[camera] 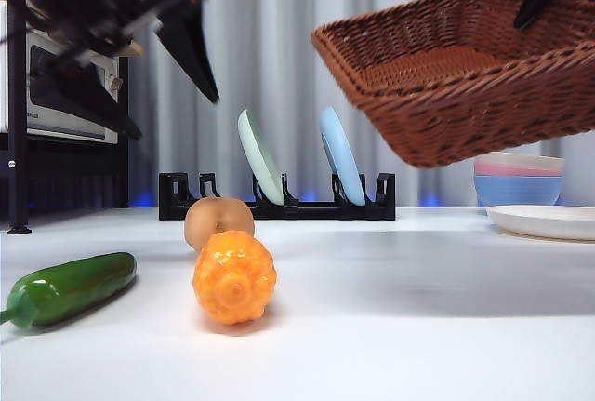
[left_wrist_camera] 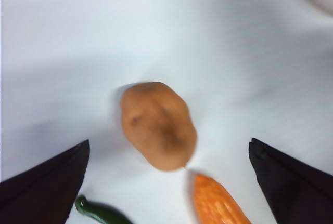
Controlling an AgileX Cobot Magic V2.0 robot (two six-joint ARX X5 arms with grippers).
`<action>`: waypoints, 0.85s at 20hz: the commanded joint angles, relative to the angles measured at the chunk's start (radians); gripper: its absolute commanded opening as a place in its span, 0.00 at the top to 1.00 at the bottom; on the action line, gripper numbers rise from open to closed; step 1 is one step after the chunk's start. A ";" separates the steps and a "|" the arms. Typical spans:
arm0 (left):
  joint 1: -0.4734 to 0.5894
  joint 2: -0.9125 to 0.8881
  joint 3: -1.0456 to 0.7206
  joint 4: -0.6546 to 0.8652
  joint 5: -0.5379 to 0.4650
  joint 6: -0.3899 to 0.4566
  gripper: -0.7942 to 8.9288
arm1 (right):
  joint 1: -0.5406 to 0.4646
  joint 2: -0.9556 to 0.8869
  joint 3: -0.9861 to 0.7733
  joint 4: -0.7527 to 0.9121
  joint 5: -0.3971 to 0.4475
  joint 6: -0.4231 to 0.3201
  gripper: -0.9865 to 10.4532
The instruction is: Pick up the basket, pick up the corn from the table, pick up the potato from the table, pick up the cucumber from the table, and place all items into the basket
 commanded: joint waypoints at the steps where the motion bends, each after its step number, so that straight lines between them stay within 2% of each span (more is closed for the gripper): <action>1: -0.014 0.110 0.070 -0.045 -0.020 -0.004 0.39 | -0.002 -0.023 0.000 -0.005 0.039 0.000 0.92; 3: -0.028 0.191 0.120 -0.046 -0.022 -0.007 0.39 | -0.003 -0.034 0.000 -0.016 0.042 -0.001 0.92; 6: -0.052 0.284 0.160 -0.039 -0.077 -0.030 0.39 | -0.003 -0.036 0.000 -0.017 0.042 -0.001 0.92; 14: -0.081 0.397 0.164 0.003 -0.094 -0.056 0.41 | -0.003 -0.036 0.000 -0.017 0.042 -0.001 0.92; 15: -0.082 0.397 0.164 0.006 -0.097 -0.055 0.46 | -0.003 -0.036 0.000 -0.017 0.042 -0.001 0.92; 17: -0.091 0.397 0.164 0.022 -0.093 -0.028 0.83 | -0.003 -0.036 0.000 -0.016 0.042 0.000 0.92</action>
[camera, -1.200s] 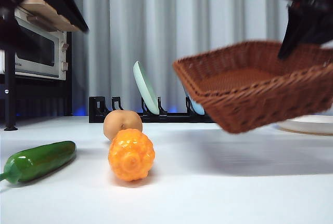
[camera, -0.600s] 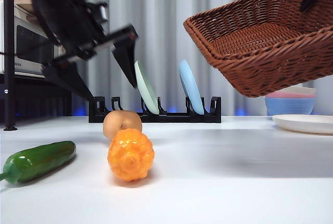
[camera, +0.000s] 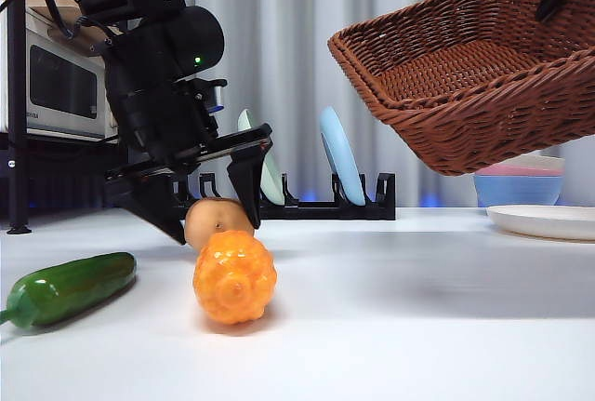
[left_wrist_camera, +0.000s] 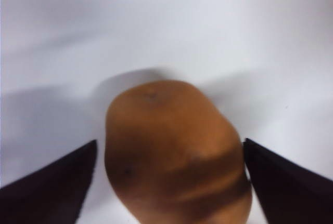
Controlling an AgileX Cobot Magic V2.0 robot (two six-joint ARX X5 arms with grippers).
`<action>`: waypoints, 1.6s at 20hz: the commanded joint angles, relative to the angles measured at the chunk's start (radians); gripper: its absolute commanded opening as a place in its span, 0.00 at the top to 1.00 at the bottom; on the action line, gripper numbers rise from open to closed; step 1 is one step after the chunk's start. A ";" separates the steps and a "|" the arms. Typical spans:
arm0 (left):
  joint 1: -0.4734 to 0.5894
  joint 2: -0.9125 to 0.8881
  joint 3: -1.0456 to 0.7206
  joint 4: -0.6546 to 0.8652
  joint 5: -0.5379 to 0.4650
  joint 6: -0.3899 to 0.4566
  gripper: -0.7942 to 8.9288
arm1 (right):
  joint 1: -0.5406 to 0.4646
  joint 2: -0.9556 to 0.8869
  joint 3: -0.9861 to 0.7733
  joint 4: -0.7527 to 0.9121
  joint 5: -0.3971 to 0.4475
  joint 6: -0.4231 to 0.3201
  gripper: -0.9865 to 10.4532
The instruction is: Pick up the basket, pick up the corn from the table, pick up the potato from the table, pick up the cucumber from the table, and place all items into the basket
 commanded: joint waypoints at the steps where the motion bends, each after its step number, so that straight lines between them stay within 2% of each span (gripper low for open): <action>1: -0.012 0.006 0.001 0.016 0.001 0.034 0.92 | 0.000 -0.006 0.000 0.017 -0.007 0.006 0.92; 5: -0.012 -0.038 0.002 0.007 0.000 0.078 0.93 | 0.000 -0.003 0.000 0.030 -0.007 0.007 0.92; 7: -0.011 -0.125 0.002 -0.005 -0.003 0.100 0.93 | 0.001 0.013 0.000 0.055 -0.010 0.014 0.92; 13: -0.035 -0.465 0.002 -0.008 0.001 0.090 0.93 | 0.032 0.134 0.000 0.099 -0.023 0.072 0.92; 16: -0.117 -0.548 0.002 -0.008 0.001 0.067 0.93 | 0.071 0.212 0.000 0.179 -0.114 0.140 0.92; 19: -0.225 -0.535 0.002 -0.007 -0.008 0.064 0.93 | 0.127 0.264 0.000 0.263 -0.122 0.213 0.92; 23: -0.367 -0.463 0.002 0.008 -0.165 0.066 0.93 | 0.188 0.272 0.000 0.297 -0.122 0.229 0.92; 27: -0.422 -0.358 0.002 0.030 -0.186 0.069 0.93 | 0.213 0.272 0.000 0.298 -0.123 0.235 0.92; 32: -0.428 -0.259 0.002 0.025 -0.186 0.069 0.90 | 0.213 0.272 0.000 0.276 -0.124 0.235 0.92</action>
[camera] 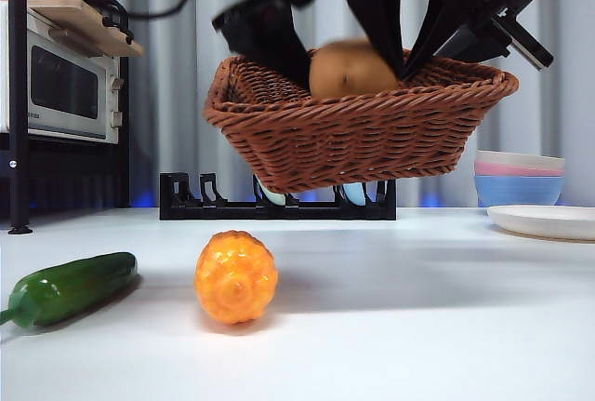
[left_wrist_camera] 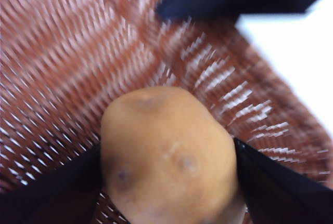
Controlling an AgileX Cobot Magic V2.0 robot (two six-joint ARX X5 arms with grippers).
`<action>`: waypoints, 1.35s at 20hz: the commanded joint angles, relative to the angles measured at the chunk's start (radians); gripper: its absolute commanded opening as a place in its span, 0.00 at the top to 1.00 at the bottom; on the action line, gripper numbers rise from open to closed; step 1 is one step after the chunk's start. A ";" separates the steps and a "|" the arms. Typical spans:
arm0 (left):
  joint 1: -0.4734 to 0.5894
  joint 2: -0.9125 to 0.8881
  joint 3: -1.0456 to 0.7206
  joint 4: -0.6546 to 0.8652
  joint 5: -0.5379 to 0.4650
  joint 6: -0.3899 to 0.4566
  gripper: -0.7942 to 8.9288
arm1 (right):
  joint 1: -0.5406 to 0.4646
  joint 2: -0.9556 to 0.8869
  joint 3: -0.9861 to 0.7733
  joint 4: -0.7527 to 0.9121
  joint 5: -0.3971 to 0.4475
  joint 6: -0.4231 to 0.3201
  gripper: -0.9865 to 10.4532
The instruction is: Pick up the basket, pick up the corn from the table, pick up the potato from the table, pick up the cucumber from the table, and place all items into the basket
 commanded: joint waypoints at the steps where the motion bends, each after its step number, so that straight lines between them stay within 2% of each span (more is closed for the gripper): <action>1: -0.005 0.009 -0.006 0.002 -0.003 -0.002 0.78 | 0.001 -0.002 0.000 -0.001 -0.010 0.019 0.92; 3: -0.007 0.009 -0.006 0.007 -0.002 -0.003 0.41 | 0.001 -0.002 0.000 -0.003 -0.010 0.019 0.92; 4: -0.007 0.009 -0.006 0.005 -0.002 -0.003 0.36 | 0.001 -0.002 0.000 -0.003 -0.010 0.019 0.92; 11: -0.010 -0.027 -0.006 -0.042 0.005 0.003 0.36 | 0.001 -0.002 0.000 -0.003 -0.010 0.020 0.92; 18: -0.011 -0.427 0.015 -0.305 -0.003 0.000 0.36 | -0.002 -0.002 0.000 -0.003 -0.009 0.019 0.92; 20: -0.011 -0.530 0.015 -0.421 -0.006 -0.034 0.36 | -0.002 -0.002 0.000 -0.003 -0.009 0.016 0.92; 22: -0.011 -0.599 0.015 -0.550 -0.051 -0.067 0.36 | -0.002 -0.002 0.000 -0.003 -0.009 0.015 0.92; 25: -0.011 -0.628 0.008 -0.756 -0.182 -0.148 0.36 | -0.002 -0.002 0.000 -0.003 -0.009 0.011 0.92; 27: -0.011 -0.627 -0.032 -0.809 -0.243 -0.196 0.36 | -0.002 -0.002 0.000 -0.003 -0.009 0.010 0.92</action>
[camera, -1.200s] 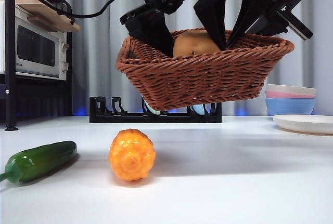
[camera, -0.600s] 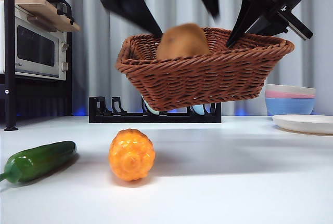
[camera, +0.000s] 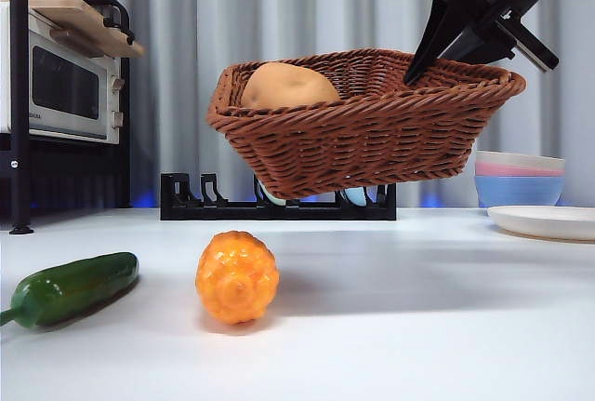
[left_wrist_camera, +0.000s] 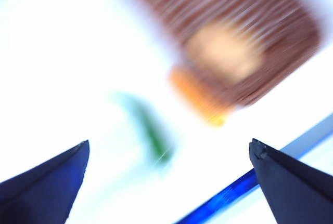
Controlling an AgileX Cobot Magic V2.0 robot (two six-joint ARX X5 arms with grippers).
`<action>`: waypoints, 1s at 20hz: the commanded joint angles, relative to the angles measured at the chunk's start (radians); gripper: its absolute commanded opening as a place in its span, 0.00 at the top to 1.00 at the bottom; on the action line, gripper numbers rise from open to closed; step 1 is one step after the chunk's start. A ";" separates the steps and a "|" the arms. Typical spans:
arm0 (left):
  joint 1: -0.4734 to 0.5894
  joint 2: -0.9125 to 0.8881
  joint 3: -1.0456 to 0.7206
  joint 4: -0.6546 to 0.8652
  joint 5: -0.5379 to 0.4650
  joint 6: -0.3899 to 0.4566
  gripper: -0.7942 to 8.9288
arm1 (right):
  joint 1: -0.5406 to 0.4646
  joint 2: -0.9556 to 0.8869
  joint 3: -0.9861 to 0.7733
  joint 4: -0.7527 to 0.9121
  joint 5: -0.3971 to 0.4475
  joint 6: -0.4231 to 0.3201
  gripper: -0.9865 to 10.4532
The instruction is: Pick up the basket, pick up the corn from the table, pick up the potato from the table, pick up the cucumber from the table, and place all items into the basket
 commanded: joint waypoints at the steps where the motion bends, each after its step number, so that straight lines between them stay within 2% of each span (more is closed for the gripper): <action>1: -0.003 0.006 -0.074 0.001 -0.053 -0.090 0.36 | 0.000 -0.002 0.000 0.018 -0.009 0.006 0.92; 5: -0.001 0.009 -0.266 0.171 -0.033 -0.106 0.37 | -0.001 -0.002 0.000 0.018 -0.009 0.006 0.92; 10: 0.060 0.103 -0.462 0.387 0.085 -0.084 0.37 | -0.008 -0.003 0.000 0.018 -0.009 0.006 0.92; 15: 0.158 0.286 -0.495 0.534 0.124 0.003 0.37 | -0.027 -0.029 0.000 0.018 -0.009 0.006 0.92; 18: 0.233 0.402 -0.495 0.627 0.222 0.053 0.37 | -0.055 -0.069 0.000 0.017 -0.009 0.006 0.92; 20: 0.271 0.467 -0.495 0.658 0.238 0.071 0.41 | -0.065 -0.098 0.000 0.017 -0.006 0.006 0.92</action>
